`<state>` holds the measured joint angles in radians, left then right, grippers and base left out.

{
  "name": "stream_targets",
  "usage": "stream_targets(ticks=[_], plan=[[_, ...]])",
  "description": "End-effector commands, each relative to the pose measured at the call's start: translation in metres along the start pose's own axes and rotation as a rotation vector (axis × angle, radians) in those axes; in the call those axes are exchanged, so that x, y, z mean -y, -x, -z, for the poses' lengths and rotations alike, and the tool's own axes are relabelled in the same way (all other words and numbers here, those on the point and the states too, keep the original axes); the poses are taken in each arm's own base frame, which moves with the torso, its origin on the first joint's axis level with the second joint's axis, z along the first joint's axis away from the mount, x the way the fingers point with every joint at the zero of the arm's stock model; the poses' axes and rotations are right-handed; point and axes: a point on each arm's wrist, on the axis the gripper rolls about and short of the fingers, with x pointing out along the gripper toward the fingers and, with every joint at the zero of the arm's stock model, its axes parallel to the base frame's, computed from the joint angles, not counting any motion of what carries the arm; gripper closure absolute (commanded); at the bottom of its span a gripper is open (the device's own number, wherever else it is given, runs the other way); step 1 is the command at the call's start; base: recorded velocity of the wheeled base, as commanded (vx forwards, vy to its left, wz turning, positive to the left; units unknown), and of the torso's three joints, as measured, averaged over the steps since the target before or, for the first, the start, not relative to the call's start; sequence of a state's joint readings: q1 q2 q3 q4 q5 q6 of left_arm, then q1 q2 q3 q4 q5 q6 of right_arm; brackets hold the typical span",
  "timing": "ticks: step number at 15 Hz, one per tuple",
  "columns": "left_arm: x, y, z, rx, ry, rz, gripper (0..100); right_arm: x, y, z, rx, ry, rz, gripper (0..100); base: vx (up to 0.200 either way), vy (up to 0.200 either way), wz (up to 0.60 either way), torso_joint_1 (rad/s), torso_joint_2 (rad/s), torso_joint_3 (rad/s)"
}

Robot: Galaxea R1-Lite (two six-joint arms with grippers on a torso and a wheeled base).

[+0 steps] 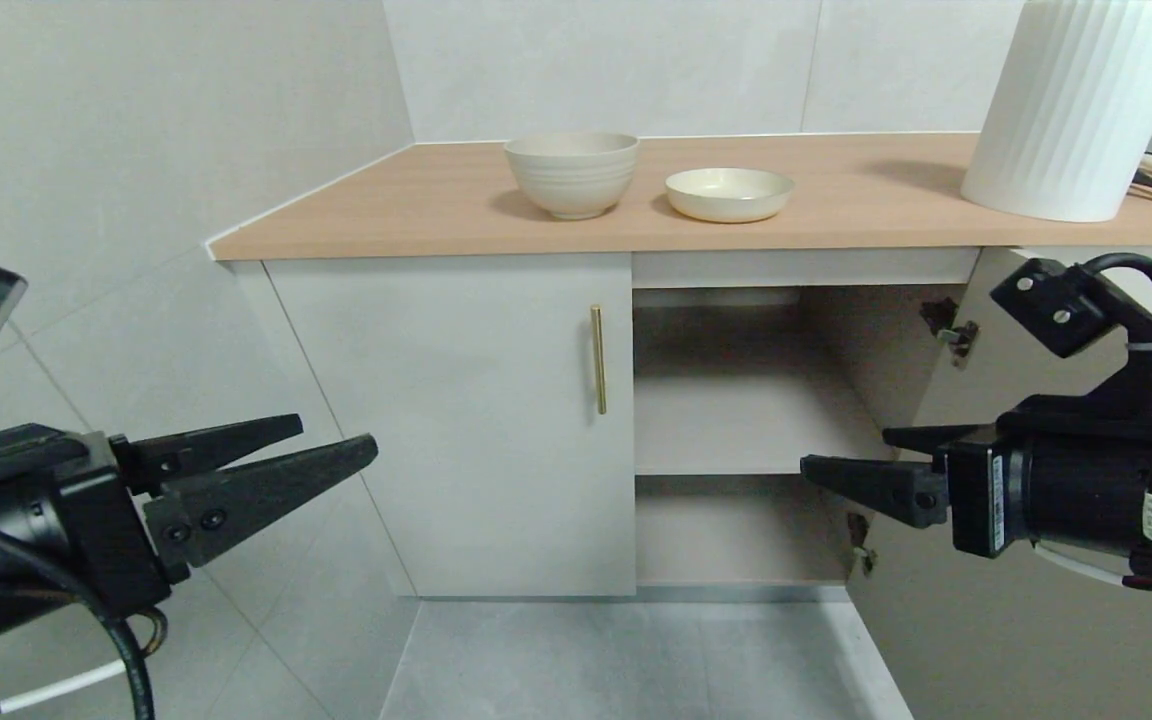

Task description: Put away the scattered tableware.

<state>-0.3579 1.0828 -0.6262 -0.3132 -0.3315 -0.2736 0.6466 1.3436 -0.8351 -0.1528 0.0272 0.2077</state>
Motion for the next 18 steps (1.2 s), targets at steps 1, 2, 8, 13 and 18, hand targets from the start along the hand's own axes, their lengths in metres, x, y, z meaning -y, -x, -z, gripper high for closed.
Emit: stream_targets(ticks=[1,2,8,13,18], plan=[[0.002,0.006,-0.004,0.030,-0.008,-0.007,0,0.001,0.003,-0.003,0.012,-0.004,0.005,0,0.000,0.000,0.00,0.000,0.00,0.000],[0.002,0.006,-0.004,0.032,-0.008,-0.008,0,0.001,0.004,-0.002,0.010,-0.004,0.004,0,0.000,0.000,0.00,0.000,0.00,0.000],[0.000,0.001,-0.003,0.015,-0.003,-0.012,0,0.002,0.007,0.008,-0.018,0.022,-0.001,0,0.100,0.000,0.00,0.000,0.00,0.000],[-0.001,-0.004,-0.004,0.008,-0.001,-0.014,0,0.002,0.015,0.009,-0.006,0.064,-0.005,0,0.200,0.000,0.00,0.005,0.00,0.004],[-0.002,-0.005,-0.004,0.005,0.000,-0.015,0,0.002,0.015,0.010,-0.009,0.065,-0.006,0,0.160,0.000,0.00,0.000,0.00,0.002]])
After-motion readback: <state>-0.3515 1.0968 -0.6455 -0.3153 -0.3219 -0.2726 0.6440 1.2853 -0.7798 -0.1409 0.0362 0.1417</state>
